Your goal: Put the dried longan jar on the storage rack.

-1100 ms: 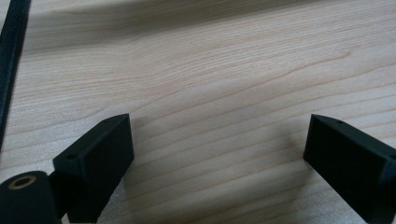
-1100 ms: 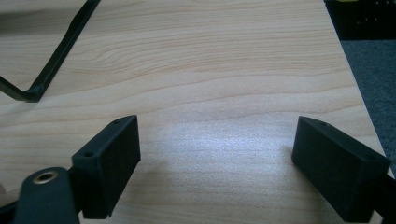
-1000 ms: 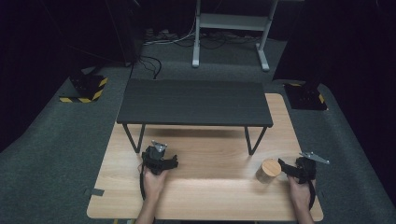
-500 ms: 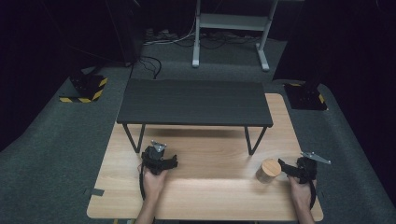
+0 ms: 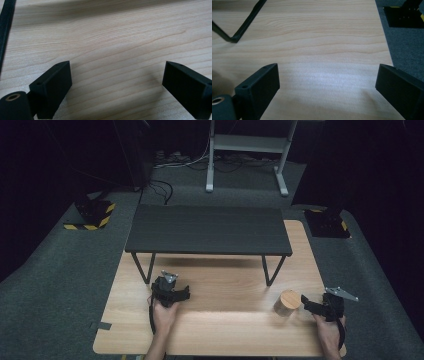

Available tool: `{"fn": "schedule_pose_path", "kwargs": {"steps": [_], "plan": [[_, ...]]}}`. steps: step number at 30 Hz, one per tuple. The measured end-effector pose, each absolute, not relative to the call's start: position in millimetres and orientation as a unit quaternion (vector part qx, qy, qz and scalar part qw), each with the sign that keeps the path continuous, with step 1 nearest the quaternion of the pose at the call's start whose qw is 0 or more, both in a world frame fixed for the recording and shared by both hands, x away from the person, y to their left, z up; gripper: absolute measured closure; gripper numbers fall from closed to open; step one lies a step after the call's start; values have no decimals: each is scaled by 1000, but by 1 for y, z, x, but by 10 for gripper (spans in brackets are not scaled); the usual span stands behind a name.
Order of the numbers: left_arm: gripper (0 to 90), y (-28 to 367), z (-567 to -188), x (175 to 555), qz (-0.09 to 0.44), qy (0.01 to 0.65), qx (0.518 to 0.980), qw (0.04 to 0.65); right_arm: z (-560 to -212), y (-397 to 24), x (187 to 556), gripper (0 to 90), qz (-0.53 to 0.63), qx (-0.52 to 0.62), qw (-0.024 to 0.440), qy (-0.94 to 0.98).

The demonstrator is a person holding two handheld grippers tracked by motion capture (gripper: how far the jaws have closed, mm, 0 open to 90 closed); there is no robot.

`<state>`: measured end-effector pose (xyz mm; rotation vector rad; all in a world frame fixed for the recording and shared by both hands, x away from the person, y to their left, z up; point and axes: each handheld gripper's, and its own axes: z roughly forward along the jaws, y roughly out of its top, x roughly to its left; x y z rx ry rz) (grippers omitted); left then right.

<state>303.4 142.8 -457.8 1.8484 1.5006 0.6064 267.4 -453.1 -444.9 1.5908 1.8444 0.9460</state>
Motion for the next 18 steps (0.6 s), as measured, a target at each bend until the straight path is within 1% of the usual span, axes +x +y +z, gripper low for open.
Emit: {"fn": "schedule_pose_path", "kwargs": {"steps": [11,18], "plan": [[92,144,-458,303,231,576,708,337,-437,-457,233,57,354,552,263,708],[92,143,-458,303,233,575,709,335,-437,-453,221,51,365,523,239,733]]}}
